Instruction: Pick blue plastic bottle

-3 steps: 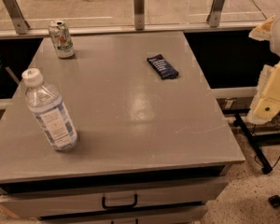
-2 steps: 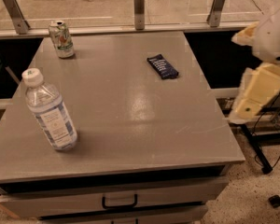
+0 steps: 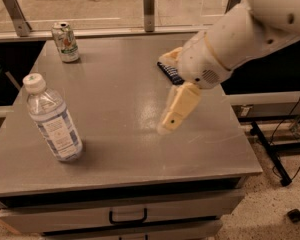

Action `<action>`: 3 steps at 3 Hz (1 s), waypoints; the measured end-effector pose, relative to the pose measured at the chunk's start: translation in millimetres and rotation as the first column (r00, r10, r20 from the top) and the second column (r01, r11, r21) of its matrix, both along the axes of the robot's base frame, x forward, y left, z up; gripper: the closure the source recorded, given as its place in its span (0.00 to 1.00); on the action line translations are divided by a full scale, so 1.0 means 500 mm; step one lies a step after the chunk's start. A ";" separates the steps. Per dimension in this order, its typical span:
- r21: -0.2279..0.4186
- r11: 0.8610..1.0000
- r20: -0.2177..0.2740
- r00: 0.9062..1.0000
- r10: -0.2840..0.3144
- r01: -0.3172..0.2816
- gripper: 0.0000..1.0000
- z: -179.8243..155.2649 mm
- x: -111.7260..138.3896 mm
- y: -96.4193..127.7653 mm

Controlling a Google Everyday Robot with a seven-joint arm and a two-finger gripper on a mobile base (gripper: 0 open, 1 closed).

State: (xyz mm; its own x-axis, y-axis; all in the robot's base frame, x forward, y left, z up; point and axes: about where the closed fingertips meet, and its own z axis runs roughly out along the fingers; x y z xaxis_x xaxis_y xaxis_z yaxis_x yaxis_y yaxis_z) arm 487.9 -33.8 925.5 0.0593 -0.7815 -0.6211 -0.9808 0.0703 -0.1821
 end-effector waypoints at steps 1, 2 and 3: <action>0.143 0.986 -0.049 0.994 0.094 -0.087 0.00 -0.020 -0.011 0.153; 0.159 0.983 -0.049 0.994 0.101 -0.092 0.00 -0.015 -0.014 0.168; 0.205 0.972 -0.042 0.991 0.129 -0.118 0.00 -0.015 -0.015 0.176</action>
Offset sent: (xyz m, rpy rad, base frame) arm -0.0045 0.0693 -0.0093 0.1271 0.0490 0.0832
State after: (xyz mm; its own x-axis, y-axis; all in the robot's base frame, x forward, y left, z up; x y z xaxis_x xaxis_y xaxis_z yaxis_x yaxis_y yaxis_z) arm 480.5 54.0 917.9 0.1094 -0.6283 -0.7702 -0.9922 -0.0224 -0.1226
